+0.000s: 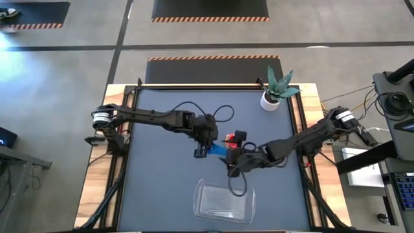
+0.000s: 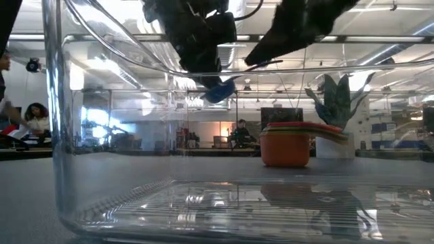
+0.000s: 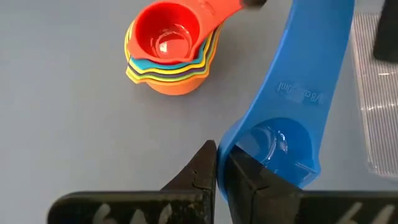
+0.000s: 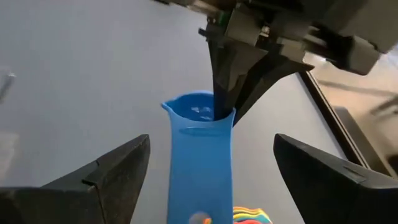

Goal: Nest measuring cups in basket
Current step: Stack the blue measuring cup on top of the orange measuring cup

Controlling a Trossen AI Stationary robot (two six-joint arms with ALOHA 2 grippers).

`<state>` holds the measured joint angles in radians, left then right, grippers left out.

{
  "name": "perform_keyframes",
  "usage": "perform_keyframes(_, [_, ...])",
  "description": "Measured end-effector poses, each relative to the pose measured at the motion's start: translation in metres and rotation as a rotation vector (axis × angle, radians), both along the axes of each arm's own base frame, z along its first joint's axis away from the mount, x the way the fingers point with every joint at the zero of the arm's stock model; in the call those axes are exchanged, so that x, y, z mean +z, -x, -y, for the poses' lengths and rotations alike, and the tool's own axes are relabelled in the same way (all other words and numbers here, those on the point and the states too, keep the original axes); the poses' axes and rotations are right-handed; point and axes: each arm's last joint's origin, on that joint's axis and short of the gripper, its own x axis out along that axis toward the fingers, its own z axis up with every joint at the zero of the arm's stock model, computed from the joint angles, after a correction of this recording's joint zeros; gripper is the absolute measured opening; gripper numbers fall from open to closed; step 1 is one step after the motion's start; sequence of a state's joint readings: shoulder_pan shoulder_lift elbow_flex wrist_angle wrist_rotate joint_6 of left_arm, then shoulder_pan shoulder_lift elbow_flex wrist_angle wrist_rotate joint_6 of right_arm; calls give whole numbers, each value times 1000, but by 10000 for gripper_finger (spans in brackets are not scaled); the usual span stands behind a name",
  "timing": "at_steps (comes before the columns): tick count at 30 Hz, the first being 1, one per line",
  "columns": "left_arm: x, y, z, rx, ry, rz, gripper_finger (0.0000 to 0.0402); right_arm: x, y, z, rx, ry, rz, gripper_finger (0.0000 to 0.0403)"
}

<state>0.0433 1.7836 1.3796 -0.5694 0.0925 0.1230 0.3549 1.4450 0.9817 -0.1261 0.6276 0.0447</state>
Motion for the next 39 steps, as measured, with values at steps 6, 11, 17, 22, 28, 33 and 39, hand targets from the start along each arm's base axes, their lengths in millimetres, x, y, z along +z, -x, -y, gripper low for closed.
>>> perform_keyframes(6, [0, 0, 0, -1, 2, -3, 0, 4, -27, 8, -104, -4, -181, 325])
perform_keyframes(11, [0, 0, 0, -1, 3, -4, 0, 5, -42, 10, -160, -3, -295, 325])
perform_keyframes(17, [0, 1, 0, 1, 7, -7, 0, 5, -51, 8, -161, -2, -334, 288])
perform_keyframes(22, [0, 1, 0, 5, 9, -7, 0, 8, -50, 9, -138, -35, -342, 200])
perform_keyframes(28, [1, 1, 0, 7, 14, -5, 0, 14, -46, 10, -123, -73, -349, 126])
perform_keyframes(33, [1, 1, 0, 8, 15, -5, 0, 13, -45, 11, -122, -74, -357, 125])
perform_keyframes(39, [1, 1, 0, 8, 16, -5, 18, 13, -44, 11, -137, -73, -362, 118])
